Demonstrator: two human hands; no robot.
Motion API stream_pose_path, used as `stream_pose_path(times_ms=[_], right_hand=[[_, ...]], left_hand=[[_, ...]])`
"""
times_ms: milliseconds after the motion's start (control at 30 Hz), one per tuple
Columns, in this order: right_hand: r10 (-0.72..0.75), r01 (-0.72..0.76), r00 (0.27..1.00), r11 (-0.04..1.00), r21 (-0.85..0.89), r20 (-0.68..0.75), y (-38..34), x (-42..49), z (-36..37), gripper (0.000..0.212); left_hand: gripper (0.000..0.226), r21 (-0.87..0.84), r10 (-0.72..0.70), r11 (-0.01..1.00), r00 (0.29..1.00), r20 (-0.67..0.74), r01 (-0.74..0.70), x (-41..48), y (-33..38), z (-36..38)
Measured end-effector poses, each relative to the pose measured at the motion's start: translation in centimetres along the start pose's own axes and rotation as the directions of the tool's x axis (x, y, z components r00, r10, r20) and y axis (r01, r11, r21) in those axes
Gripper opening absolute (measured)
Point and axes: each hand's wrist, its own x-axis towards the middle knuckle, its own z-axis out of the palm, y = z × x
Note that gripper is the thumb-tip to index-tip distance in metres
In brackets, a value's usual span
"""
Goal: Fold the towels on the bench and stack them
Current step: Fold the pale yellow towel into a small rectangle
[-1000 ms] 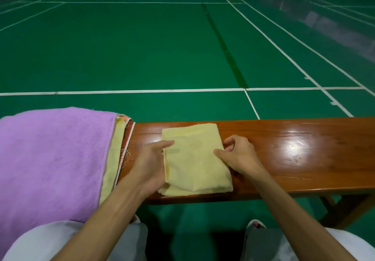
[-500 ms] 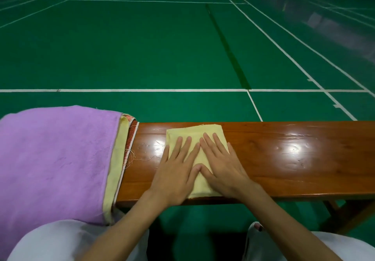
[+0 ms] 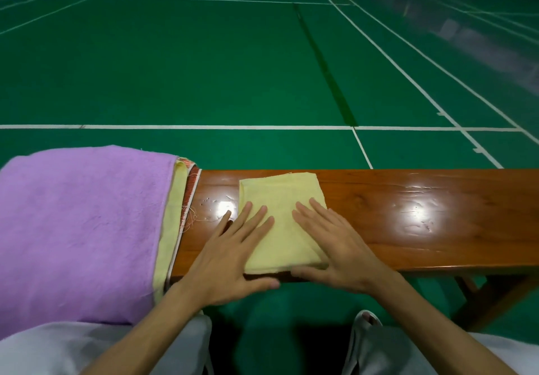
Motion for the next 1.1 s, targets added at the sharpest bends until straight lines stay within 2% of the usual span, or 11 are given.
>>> stream_pose_path(times_ms=[100,167,300,400,467,533,600,700,833,933,1100], right_hand=[[-0.050,0.052,0.999,0.988,-0.148,0.021,0.7,-1.7,1.5,0.117],[-0.054,0.052,0.999,0.984,-0.171,-0.006,0.8,-2.3,1.7,0.118],[-0.030,0.027,0.995,0.999,-0.031,-0.099,0.3,-2.8,-0.7,0.075],[0.123,-0.120,0.992,0.989,0.083,-0.039,0.5,-2.3,-2.9,0.035],[0.152,-0.129,0.987,0.951,0.282,-0.061,1.1,-1.6,-3.6,0.019],[0.214,-0.145,0.974,0.848,0.509,-0.079,1.6,-0.8,-3.8,0.017],[0.291,-0.174,0.953,0.763,0.623,-0.090,1.6,0.2,-3.7,0.014],[0.420,-0.282,0.905,0.709,0.646,-0.066,1.4,1.5,-3.2,0.023],[0.570,-0.395,0.817,0.667,0.632,-0.092,1.5,2.9,-2.6,0.044],[0.633,-0.448,0.765,0.659,0.604,-0.123,1.5,3.8,-2.4,0.046],[0.696,-0.503,0.701,0.639,0.581,-0.158,1.8,4.9,-2.0,0.037]], left_hand=[[0.100,0.024,0.031,0.999,0.998,-0.054,-0.030,-1.9,-0.8,0.9],[0.089,0.002,0.025,1.000,0.991,-0.129,-0.025,-2.8,-1.0,1.1],[0.067,-0.056,0.004,0.998,0.967,-0.256,-0.019,-3.1,-0.5,0.4],[0.039,-0.354,-0.166,0.933,0.947,-0.275,0.061,-2.4,-0.5,-0.6],[0.025,-0.549,-0.280,0.830,0.926,-0.254,0.100,-1.8,-0.2,-1.3],[0.028,-0.700,-0.383,0.701,0.900,-0.209,0.136,-1.1,0.4,-1.9],[0.042,-0.778,-0.461,0.601,0.875,-0.147,0.185,-0.1,0.3,-2.0],[0.051,-0.774,-0.542,0.560,0.837,-0.074,0.295,1.4,-0.4,-1.7],[0.032,-0.772,-0.682,0.462,0.731,0.006,0.437,3.6,-1.1,-1.9],[0.035,-0.739,-0.756,0.435,0.655,0.010,0.514,5.0,-1.5,-1.6],[0.036,-0.708,-0.812,0.419,0.584,-0.011,0.569,5.9,-0.7,-1.7]])
